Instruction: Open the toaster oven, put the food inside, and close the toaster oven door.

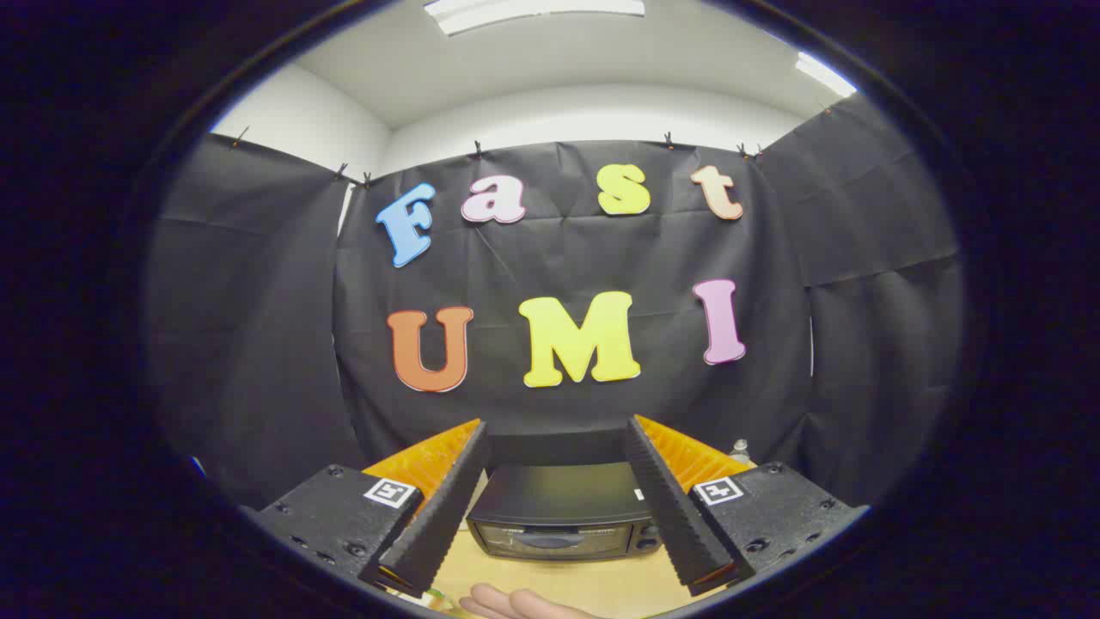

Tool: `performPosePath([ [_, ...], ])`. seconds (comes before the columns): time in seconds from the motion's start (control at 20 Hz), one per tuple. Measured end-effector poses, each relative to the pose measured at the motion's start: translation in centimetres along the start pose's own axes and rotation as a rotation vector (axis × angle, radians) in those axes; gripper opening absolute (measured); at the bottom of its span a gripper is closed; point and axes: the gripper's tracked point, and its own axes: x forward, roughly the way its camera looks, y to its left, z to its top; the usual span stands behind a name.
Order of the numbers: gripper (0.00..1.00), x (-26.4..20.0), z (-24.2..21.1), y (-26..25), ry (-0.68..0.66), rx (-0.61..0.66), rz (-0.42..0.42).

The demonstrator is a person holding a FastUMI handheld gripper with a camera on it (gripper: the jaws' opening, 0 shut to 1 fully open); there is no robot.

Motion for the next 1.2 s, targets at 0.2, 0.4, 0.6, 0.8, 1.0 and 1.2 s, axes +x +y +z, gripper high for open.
performPosePath([
  [0.2,1.0,-0.6,0.4,-0.1,-0.02,-0.041,-0.022],
  [0.4,1.0,-1.3,0.3,-0.2,-0.022,-0.038,-0.054],
  [0.6,1.0,-1.9,1.1,0.1,-0.048,-0.043,-0.06],
  [0.8,1.0,-2.3,1.2,-0.5,-0.082,-0.068,-0.097],
  [1.0,1.0,-1.7,0.1,-0.5,-0.067,-0.074,-0.12],
  [1.2,1.0,0.0,-2.0,-0.1,-0.052,-0.075,-0.128],
])
